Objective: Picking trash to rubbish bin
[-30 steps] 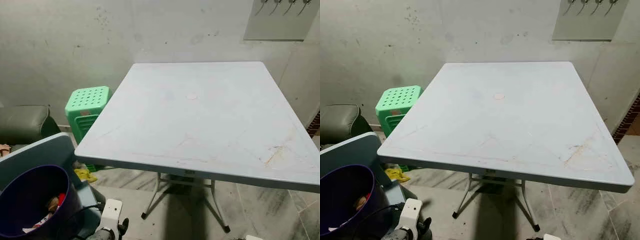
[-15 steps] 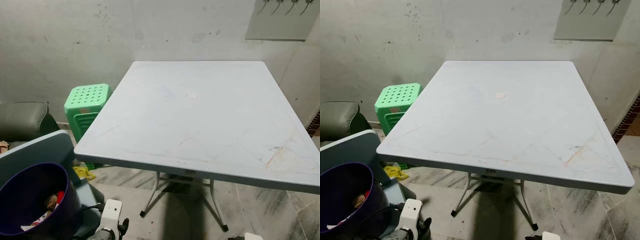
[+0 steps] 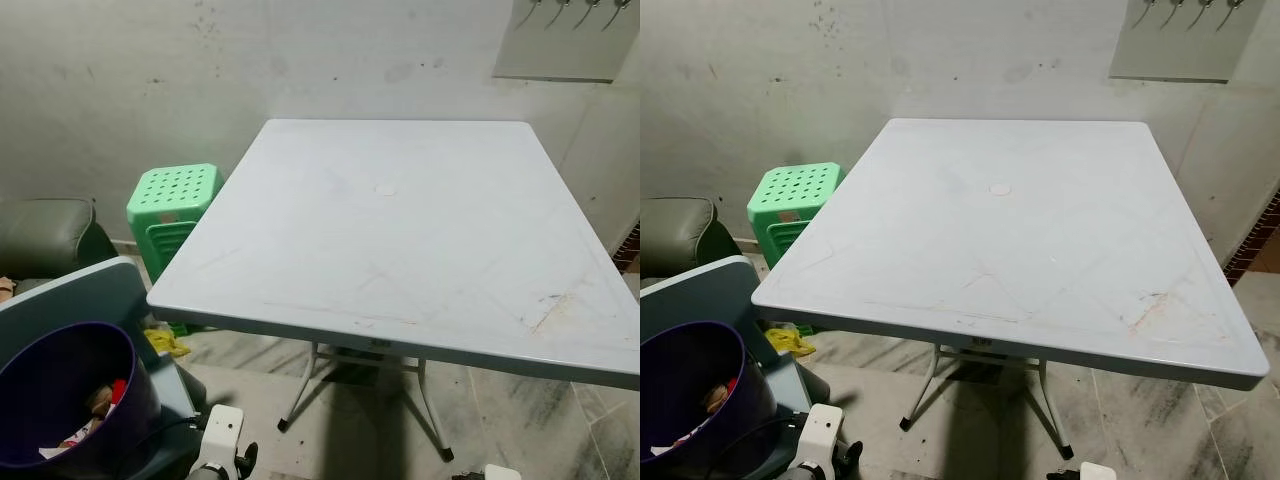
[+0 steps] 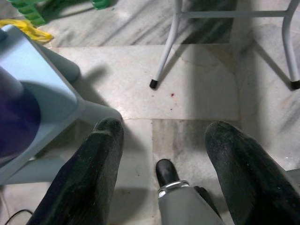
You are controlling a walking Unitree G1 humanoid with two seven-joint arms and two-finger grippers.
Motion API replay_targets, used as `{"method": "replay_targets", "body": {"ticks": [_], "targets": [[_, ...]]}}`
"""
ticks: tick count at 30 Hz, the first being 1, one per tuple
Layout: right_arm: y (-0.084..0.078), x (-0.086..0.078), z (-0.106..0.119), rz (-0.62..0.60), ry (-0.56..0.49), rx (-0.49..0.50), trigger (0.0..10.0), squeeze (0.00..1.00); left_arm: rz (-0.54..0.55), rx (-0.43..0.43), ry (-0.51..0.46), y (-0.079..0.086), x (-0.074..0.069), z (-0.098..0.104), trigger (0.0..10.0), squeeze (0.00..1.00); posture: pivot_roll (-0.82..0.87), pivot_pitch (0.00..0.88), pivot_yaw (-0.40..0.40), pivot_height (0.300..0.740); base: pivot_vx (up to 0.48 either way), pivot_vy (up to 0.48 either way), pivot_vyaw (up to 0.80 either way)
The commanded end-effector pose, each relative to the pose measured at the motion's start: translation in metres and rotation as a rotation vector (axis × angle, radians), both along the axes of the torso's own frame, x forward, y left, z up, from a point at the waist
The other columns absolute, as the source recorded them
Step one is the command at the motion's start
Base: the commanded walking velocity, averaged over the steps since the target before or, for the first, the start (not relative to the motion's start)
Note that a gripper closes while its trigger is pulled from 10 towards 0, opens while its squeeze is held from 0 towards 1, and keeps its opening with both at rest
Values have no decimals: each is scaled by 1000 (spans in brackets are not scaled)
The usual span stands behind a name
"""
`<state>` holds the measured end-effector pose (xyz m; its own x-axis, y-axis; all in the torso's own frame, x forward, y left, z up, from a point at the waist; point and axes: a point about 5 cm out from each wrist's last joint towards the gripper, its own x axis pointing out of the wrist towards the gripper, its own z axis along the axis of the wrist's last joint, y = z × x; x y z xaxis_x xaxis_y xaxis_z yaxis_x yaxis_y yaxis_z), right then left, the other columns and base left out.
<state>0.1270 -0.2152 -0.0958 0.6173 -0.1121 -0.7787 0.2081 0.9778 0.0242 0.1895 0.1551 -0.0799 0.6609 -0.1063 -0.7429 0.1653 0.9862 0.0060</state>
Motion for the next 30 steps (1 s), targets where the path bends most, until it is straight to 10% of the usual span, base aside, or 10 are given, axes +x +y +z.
{"method": "replay_targets", "body": {"ticks": [1, 30], "targets": [[3, 0, -1, 4, 8, 15, 10000, 0, 15, -6, -1, 5, 0, 0, 10000, 0, -69, 0, 33, 740, 0, 0, 0], [3, -1, -1, 12, 6, 20, 10000, 0, 29, -24, -3, 0, 4, 2, 10000, 0, -75, 0, 25, 740, 0, -297, 0]]}}
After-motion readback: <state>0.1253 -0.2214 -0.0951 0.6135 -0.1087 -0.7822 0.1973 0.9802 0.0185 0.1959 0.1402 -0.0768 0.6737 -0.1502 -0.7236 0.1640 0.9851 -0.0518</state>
